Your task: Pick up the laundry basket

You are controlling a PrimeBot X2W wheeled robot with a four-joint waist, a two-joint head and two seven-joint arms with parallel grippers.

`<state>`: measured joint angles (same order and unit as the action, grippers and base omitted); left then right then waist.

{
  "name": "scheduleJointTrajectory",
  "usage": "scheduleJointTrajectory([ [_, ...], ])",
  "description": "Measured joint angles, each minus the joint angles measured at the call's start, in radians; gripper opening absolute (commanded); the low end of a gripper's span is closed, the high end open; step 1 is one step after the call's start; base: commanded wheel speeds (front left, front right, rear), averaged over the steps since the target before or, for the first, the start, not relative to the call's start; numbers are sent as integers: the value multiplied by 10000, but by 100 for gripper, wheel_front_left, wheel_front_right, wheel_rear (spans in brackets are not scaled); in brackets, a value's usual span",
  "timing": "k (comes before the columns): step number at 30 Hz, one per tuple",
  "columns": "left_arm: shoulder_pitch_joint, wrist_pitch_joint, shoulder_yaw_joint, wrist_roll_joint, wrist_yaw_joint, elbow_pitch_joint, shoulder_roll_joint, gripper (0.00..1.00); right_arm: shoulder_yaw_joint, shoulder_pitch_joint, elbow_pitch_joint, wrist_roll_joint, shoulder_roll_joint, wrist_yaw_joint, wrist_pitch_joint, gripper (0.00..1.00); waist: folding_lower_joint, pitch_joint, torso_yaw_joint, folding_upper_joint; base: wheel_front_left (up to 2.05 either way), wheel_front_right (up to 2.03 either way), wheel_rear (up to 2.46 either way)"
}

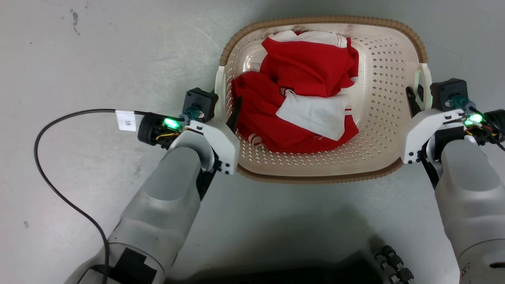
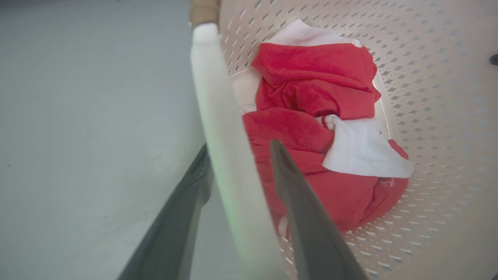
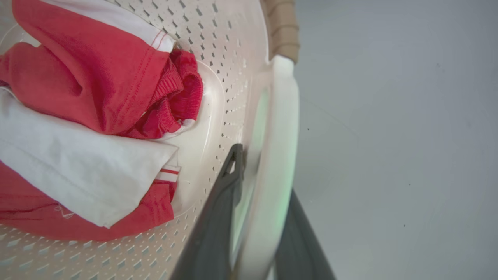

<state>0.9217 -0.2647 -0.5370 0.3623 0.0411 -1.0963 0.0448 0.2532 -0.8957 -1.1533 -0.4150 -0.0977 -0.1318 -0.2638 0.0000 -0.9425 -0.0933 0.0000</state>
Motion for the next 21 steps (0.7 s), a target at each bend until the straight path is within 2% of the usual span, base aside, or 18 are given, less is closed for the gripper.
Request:
scheduleJointTrajectory([
  [3,-16,-23,17,0,-50,0,-127,0,125,-52,-94,-88,35,0,4,0,-3,50,5,0,0,0,0],
  [9,-105,38,31,15,-56,-50,36,0,234,-37,-194,-272,272,-15,-12,0,-1,367,48,0,0,0,0],
  [21,-547,50,-134,397,4,-73,2,0,362,288,-495,-708,234,-13,-13,0,-1,1415,225,0,0,0,0],
])
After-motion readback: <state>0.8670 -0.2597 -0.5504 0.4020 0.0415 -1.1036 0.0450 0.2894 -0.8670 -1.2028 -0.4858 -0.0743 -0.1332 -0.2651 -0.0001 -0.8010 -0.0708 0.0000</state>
